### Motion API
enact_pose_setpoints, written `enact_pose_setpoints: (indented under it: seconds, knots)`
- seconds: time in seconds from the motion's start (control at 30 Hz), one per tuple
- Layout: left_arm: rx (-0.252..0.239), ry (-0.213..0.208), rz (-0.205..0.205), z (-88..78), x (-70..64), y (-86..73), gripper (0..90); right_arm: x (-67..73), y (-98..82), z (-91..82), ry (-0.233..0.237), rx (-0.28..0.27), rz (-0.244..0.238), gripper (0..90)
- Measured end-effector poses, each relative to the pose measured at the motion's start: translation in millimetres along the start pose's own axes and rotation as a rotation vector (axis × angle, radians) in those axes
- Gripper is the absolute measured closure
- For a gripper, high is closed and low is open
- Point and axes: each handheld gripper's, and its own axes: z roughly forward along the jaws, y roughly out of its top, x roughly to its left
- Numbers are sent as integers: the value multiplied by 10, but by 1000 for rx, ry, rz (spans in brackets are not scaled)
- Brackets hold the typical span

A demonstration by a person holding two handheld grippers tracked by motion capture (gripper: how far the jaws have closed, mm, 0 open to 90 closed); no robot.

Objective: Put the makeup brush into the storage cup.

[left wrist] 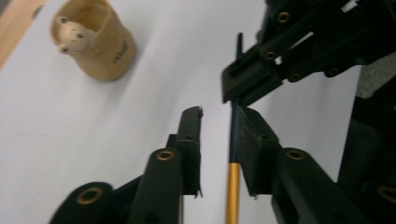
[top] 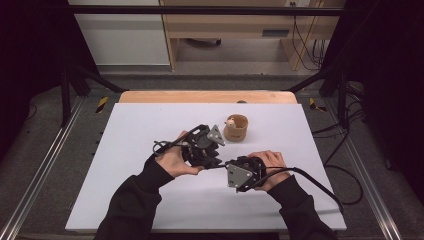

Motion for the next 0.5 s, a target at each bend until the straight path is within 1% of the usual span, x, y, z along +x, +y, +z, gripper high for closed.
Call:
enact_pose_setpoints:
  seconds: [0.07,0.13,0.17,0.2,0.27,0.3,0.33,0.37,0.4,0.43,0.47,0.5]
  knots:
    - [-23,20,-16,-50,43,-51,669,0,2,0,2,-2,3,842]
    - [-52,44,-42,-99,89,-118,631,1,0,4,6,-8,10,842]
    - [-70,58,-58,-125,115,-155,593,2,-2,5,10,-10,16,841]
    - [-83,72,-67,-155,147,-195,562,7,-2,3,15,-9,33,842]
    - [-124,116,-102,-199,198,-287,496,6,-8,3,20,-16,46,841]
    - [-148,124,-127,-208,211,-327,474,4,-9,1,27,-23,62,841]
    - [-161,135,-140,-219,223,-357,450,7,-13,1,35,-30,78,841]
    - [-175,147,-151,-233,239,-398,450,7,-13,1,35,-30,78,841]
    - [-185,158,-163,-248,257,-439,419,11,-15,6,48,-35,89,842]
    - [-197,170,-177,-262,275,-480,419,11,-15,6,48,-35,89,842]
    - [-212,184,-191,-272,291,-521,401,20,-18,8,55,-36,102,842]
    - [-234,198,-214,-276,301,-561,387,23,-23,12,57,-43,105,841]
